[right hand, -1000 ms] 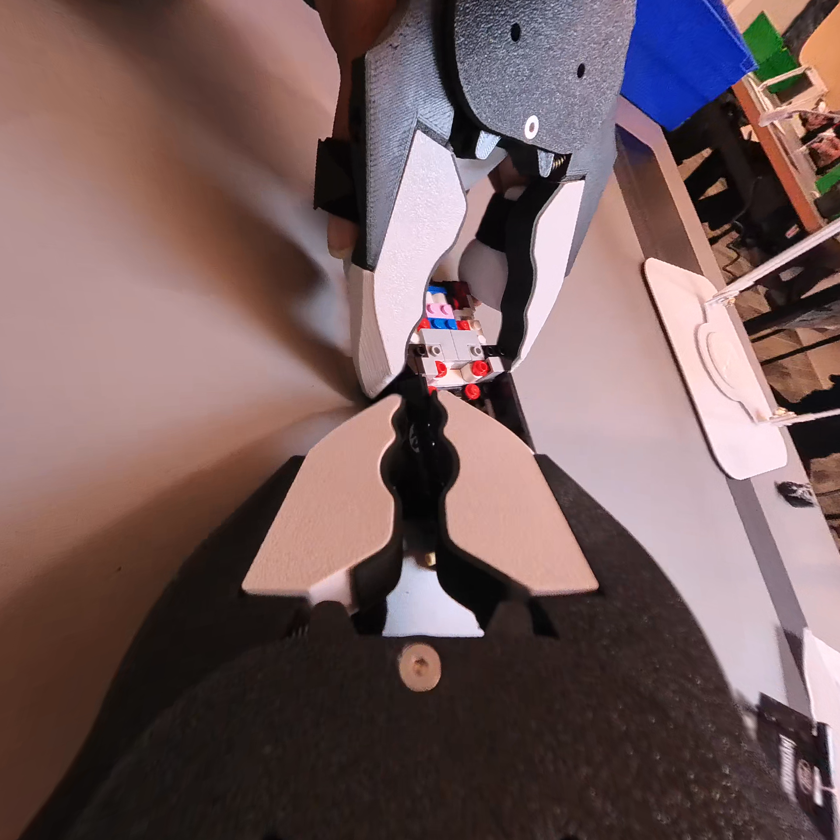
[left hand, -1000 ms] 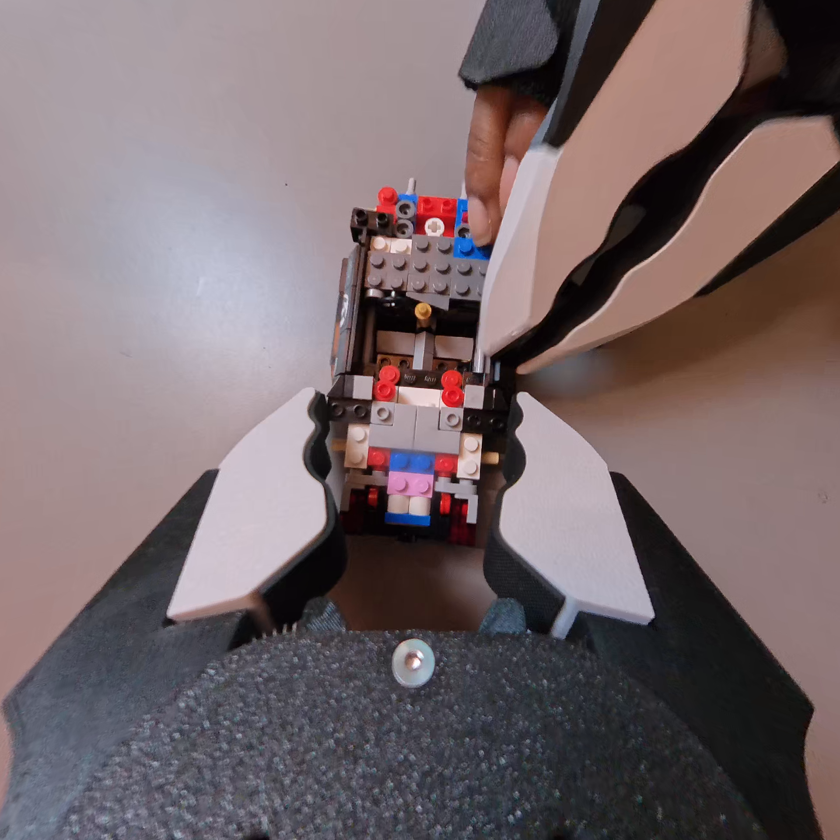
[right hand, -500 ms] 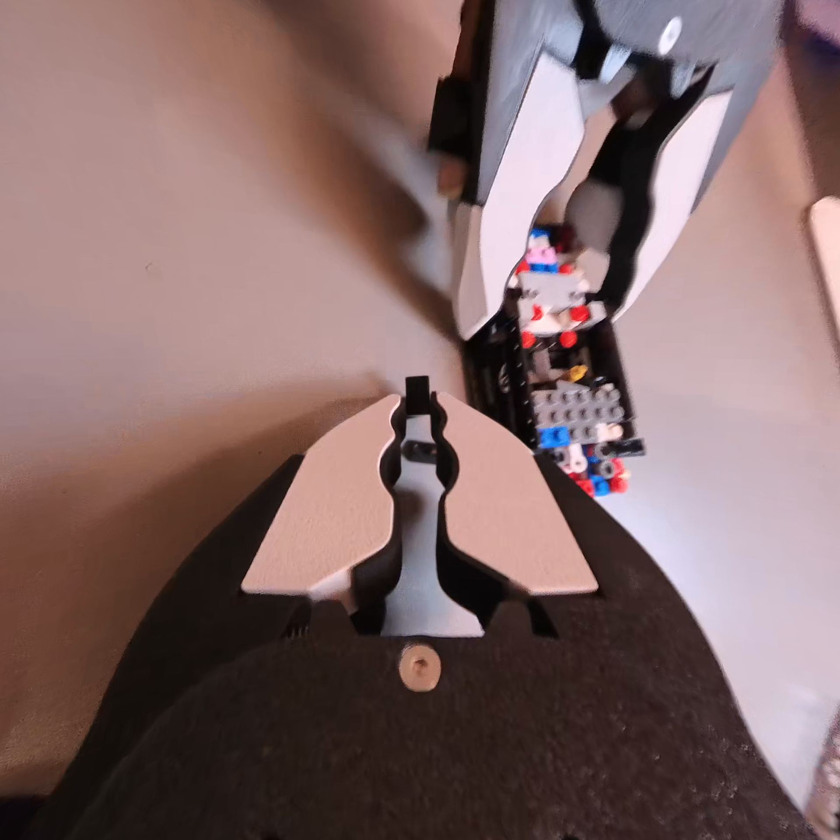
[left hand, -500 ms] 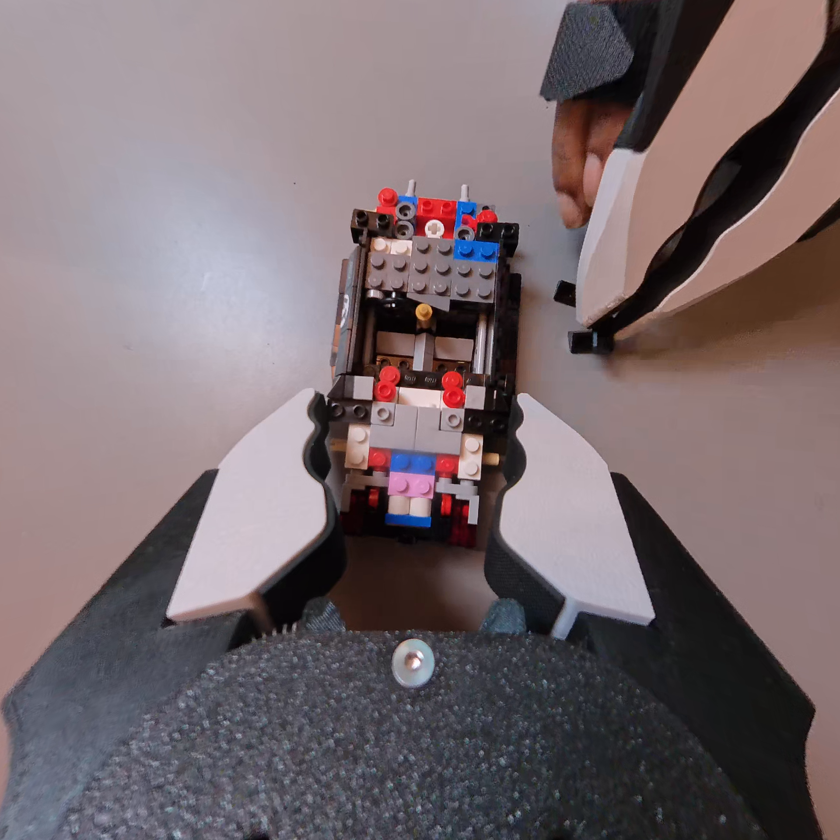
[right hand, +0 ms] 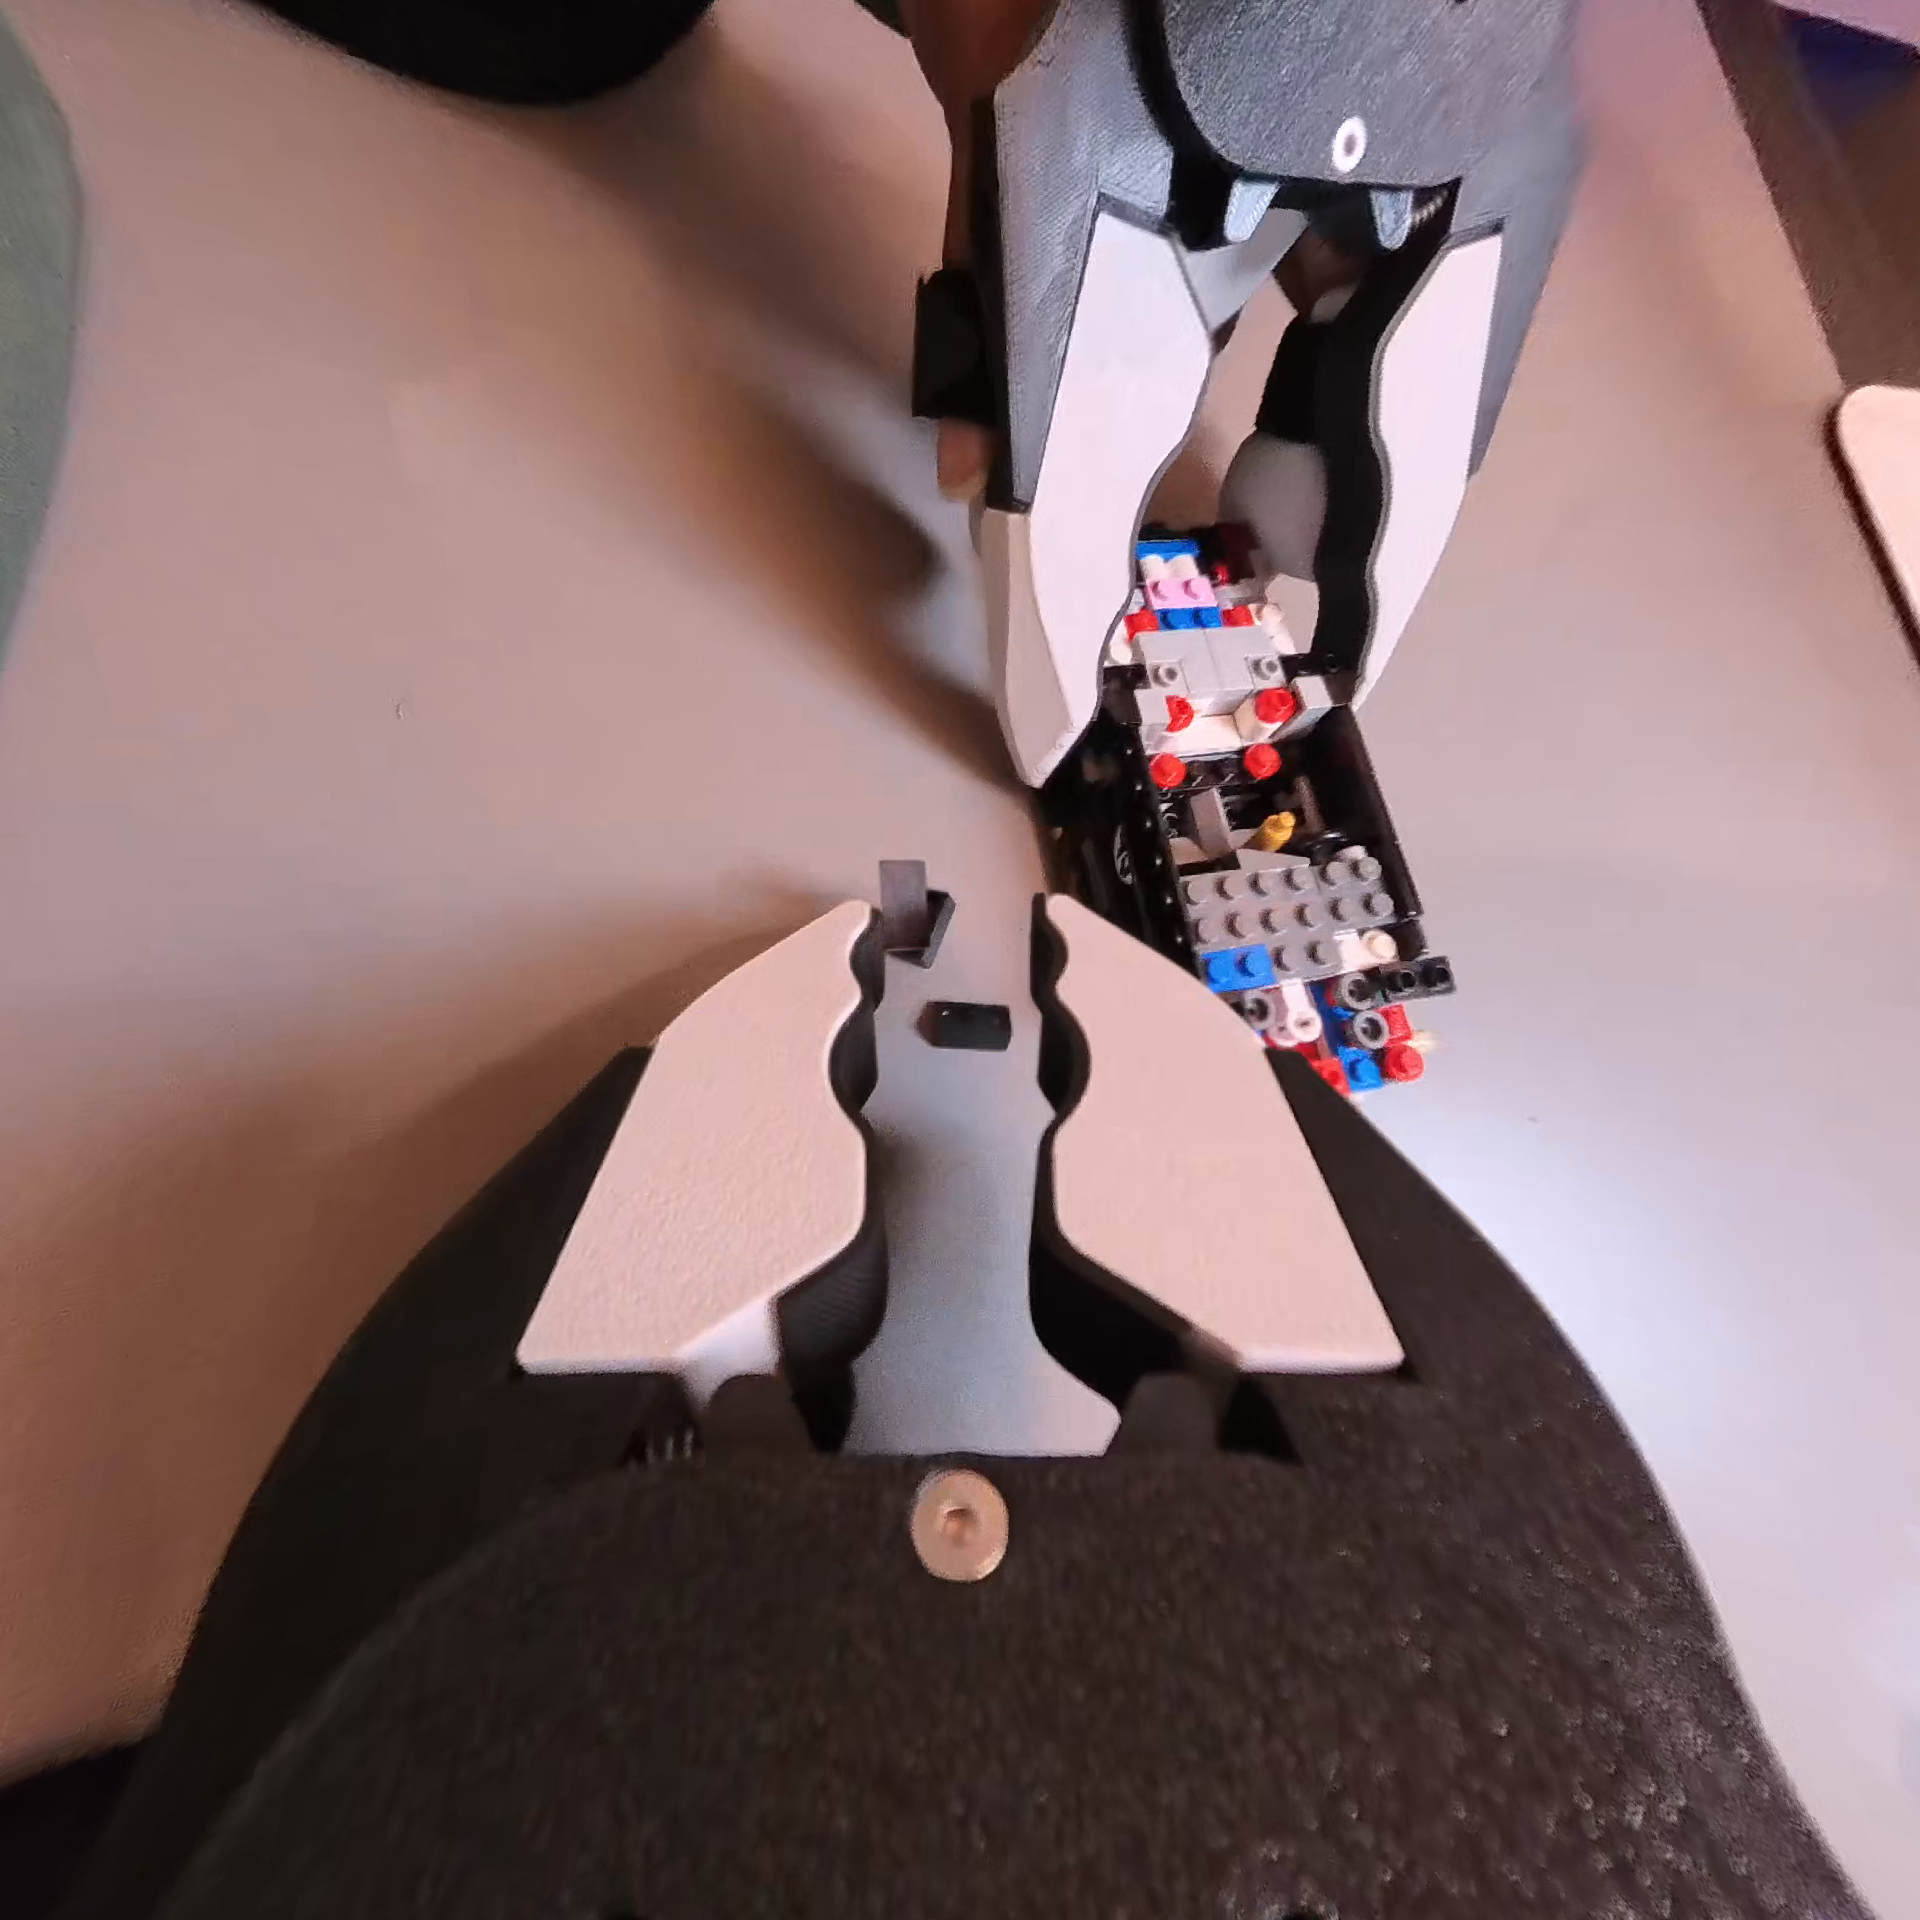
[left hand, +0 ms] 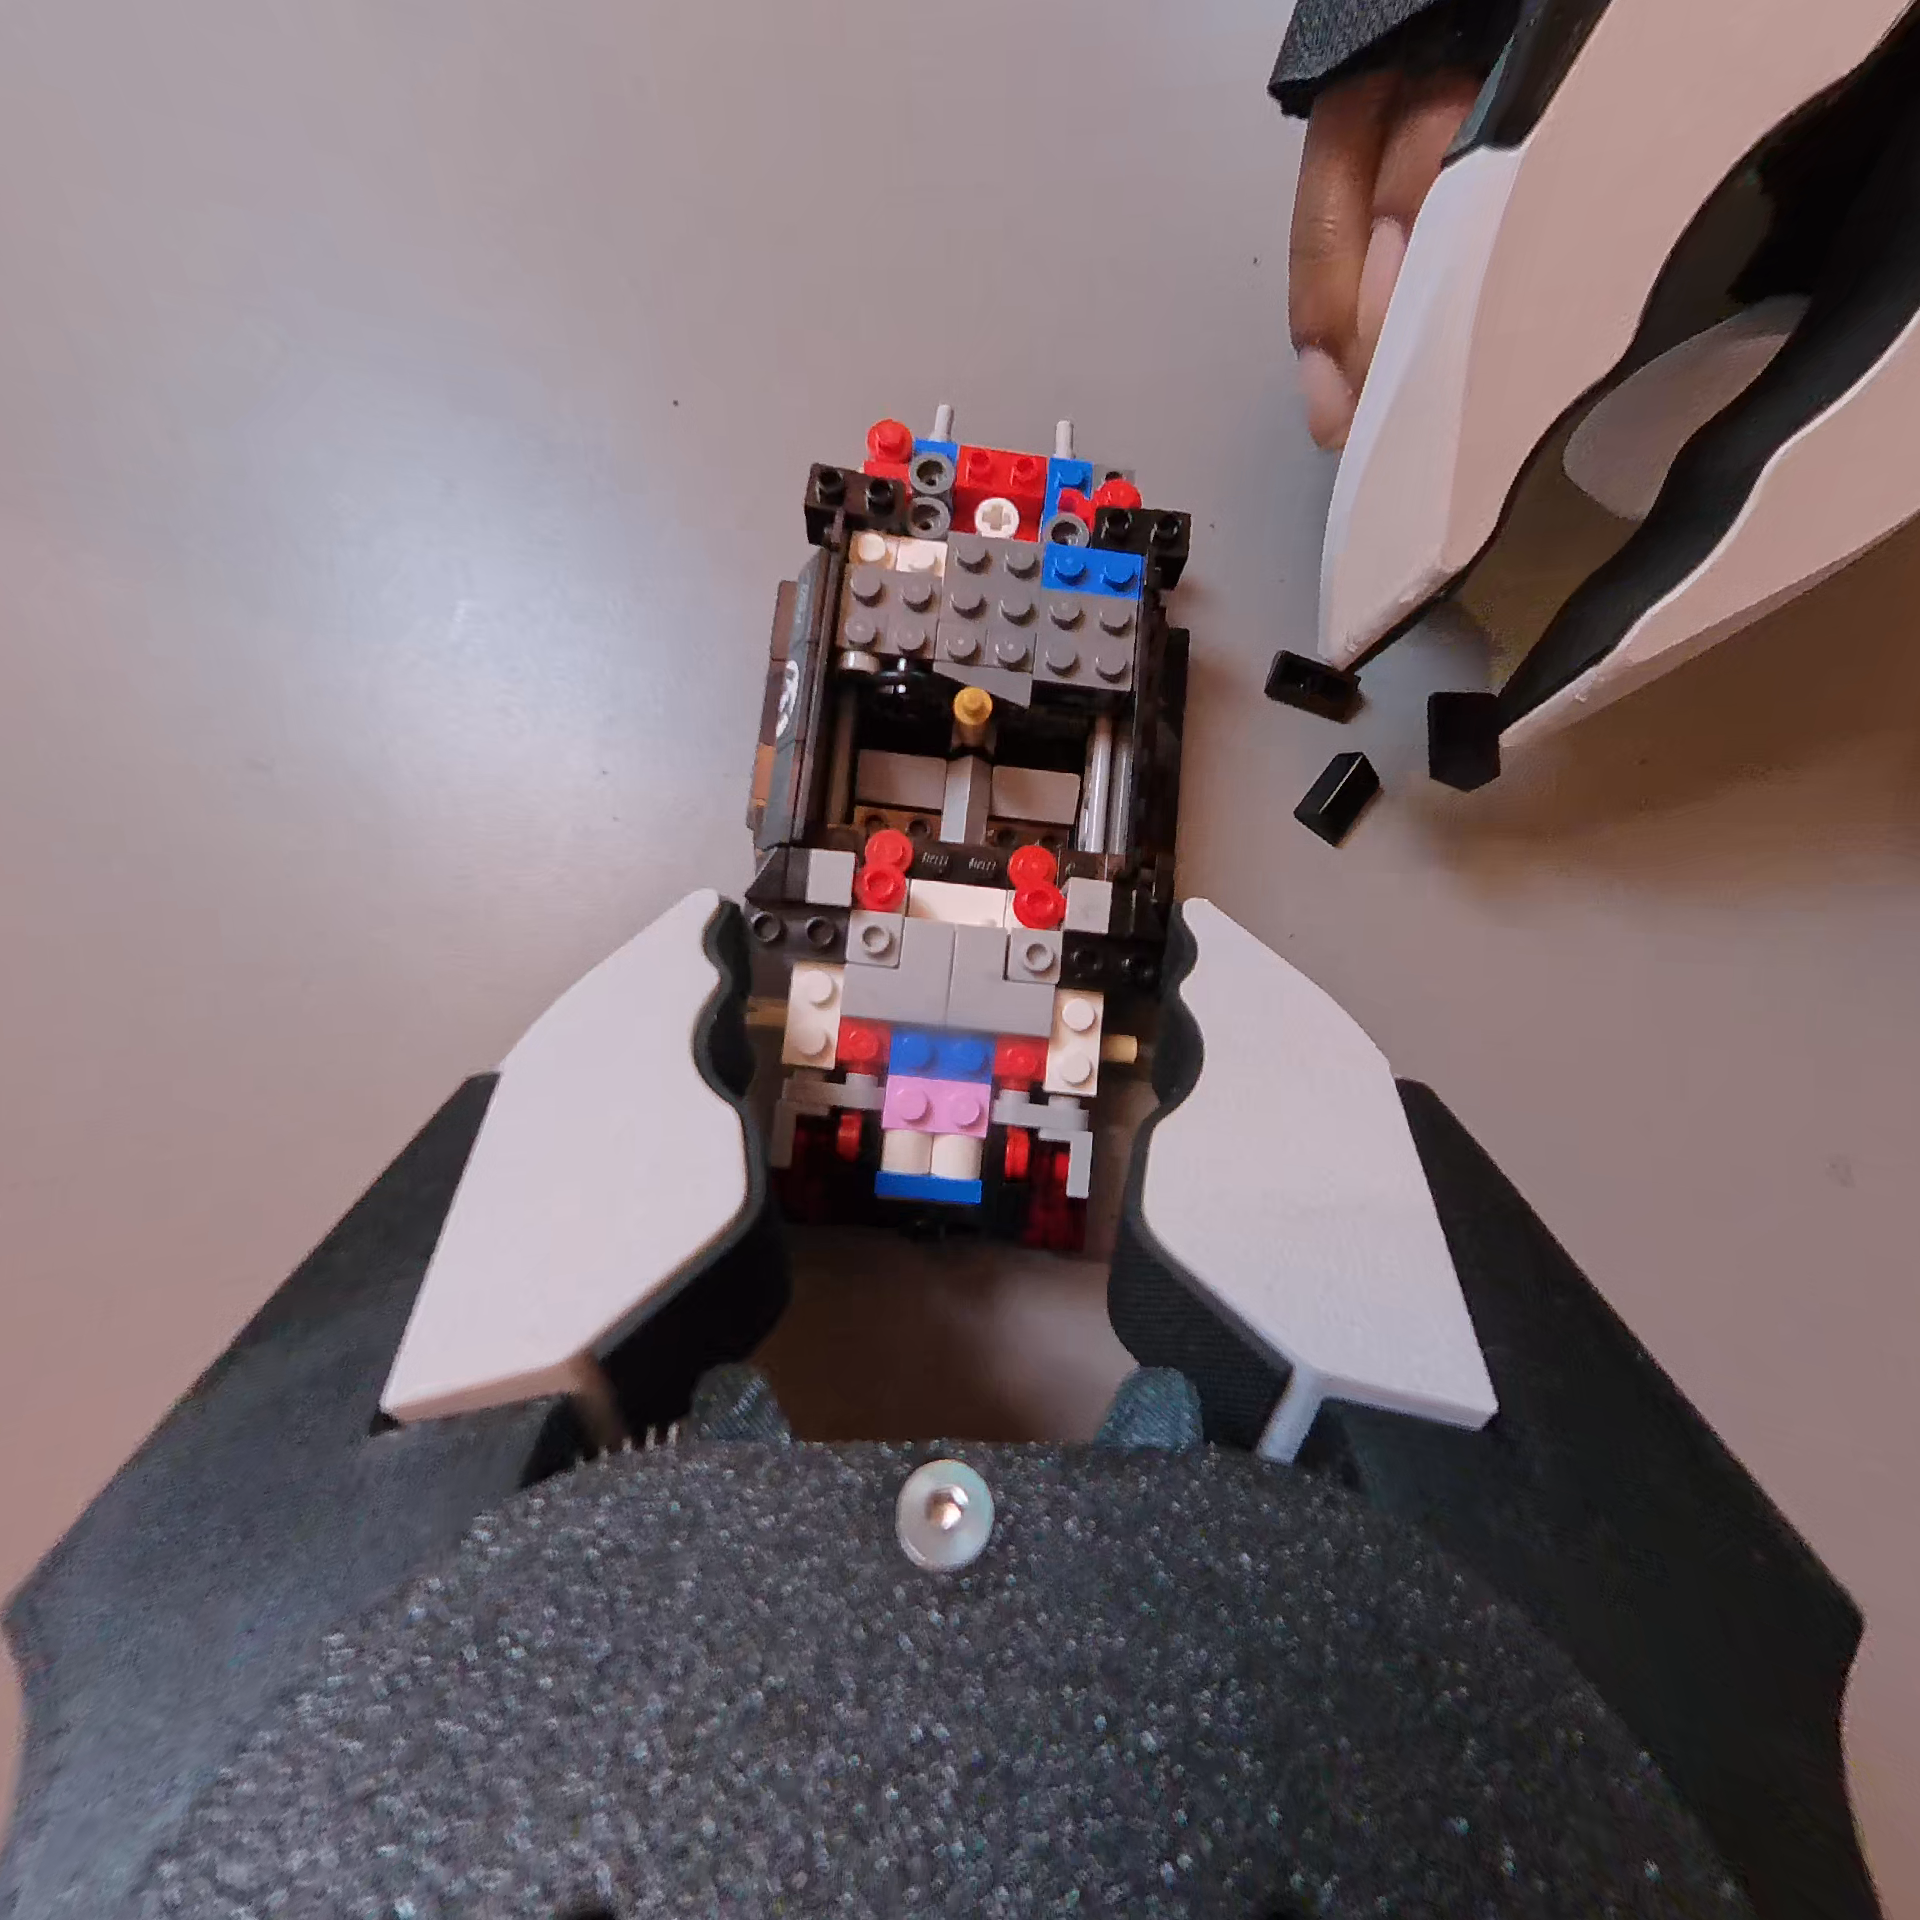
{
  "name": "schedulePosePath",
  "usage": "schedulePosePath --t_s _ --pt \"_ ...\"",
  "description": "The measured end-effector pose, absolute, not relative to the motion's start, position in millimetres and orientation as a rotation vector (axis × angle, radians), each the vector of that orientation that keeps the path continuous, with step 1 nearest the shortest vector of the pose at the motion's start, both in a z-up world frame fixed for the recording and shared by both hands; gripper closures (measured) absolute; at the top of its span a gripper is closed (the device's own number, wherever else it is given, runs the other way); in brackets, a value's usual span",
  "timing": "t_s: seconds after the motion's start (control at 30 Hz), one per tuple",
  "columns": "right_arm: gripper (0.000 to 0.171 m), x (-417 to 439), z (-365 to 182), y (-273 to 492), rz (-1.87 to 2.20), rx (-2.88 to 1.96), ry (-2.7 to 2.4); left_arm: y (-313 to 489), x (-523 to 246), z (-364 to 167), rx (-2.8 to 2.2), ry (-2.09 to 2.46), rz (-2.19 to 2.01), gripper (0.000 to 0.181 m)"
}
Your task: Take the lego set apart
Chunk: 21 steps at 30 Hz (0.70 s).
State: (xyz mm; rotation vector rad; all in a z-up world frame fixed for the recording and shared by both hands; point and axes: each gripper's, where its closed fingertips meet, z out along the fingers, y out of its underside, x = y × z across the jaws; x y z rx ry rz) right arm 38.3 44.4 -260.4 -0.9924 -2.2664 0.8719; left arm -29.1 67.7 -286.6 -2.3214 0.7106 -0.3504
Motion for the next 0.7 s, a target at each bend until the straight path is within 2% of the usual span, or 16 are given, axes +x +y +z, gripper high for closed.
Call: schedulePosePath --t_s 0.37,0.7 --pt "0.141 45.2 -281.4 52.5 0.716 -1.0 -2.349 65.8 -30.0 -286.4 -2.31 0.726 -0.35 0.104" --pt "0.141 40.8 -263.9 54.4 0.86 -1.024 -2.245 62.1 -30.9 -289.1 -2.312 0.756 -0.335 0.101"
